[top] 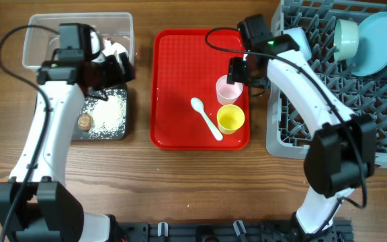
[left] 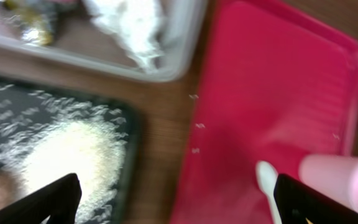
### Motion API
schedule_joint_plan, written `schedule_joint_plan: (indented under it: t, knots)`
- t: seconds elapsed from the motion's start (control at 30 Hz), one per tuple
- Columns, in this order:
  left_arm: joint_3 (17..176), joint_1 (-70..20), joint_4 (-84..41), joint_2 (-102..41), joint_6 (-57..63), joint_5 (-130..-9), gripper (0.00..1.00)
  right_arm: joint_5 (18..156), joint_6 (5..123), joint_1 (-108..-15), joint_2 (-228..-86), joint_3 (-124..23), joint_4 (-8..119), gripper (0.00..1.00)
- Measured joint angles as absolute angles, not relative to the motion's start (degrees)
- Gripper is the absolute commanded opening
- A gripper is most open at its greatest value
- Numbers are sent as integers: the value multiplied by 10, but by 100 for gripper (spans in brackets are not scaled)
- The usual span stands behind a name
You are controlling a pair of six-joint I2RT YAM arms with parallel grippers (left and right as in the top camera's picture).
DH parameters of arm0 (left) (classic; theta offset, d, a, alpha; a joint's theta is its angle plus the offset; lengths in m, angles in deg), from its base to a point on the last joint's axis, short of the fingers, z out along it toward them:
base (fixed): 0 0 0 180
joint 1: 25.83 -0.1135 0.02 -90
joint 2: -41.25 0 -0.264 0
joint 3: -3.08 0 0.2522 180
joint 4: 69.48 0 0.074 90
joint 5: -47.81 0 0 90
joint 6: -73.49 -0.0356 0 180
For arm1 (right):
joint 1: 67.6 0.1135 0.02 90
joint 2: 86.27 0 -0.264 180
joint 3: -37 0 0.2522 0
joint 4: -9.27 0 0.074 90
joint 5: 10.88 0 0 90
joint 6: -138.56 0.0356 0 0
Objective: Sort waste into correct bins and load items into the dishwasher rack
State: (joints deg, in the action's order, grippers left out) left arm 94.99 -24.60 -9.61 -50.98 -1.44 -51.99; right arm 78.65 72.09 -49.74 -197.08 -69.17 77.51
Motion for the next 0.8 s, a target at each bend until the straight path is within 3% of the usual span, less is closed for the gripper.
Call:
schedule_joint_plan:
  t: [0.23, 0.37, 0.43, 0.53, 0.67, 0.7, 0.8]
  knots:
    - [952, 5, -287, -620, -45, -540, 100, 776, 692, -674, -1720, -722, 847, 77]
    - [979, 57, -310, -699, -53, -524, 98, 776, 672, -716, -1708, -723, 898, 79]
    - [988, 73, -314, -721, -55, -514, 76, 776, 664, -716, -1708, -723, 900, 79]
    - [988, 75, -325, -736, -58, -507, 31, 776, 662, -716, -1708, -722, 901, 78]
    - [989, 75, -336, -751, -48, -503, 21, 781, 662, -716, -1708, -714, 904, 79]
    - [989, 75, -343, -751, -46, -502, 6, 783, 662, -716, -1708, -710, 906, 79]
    - [989, 75, -344, -751, -40, -501, 4, 811, 662, -716, -1708, -703, 914, 80]
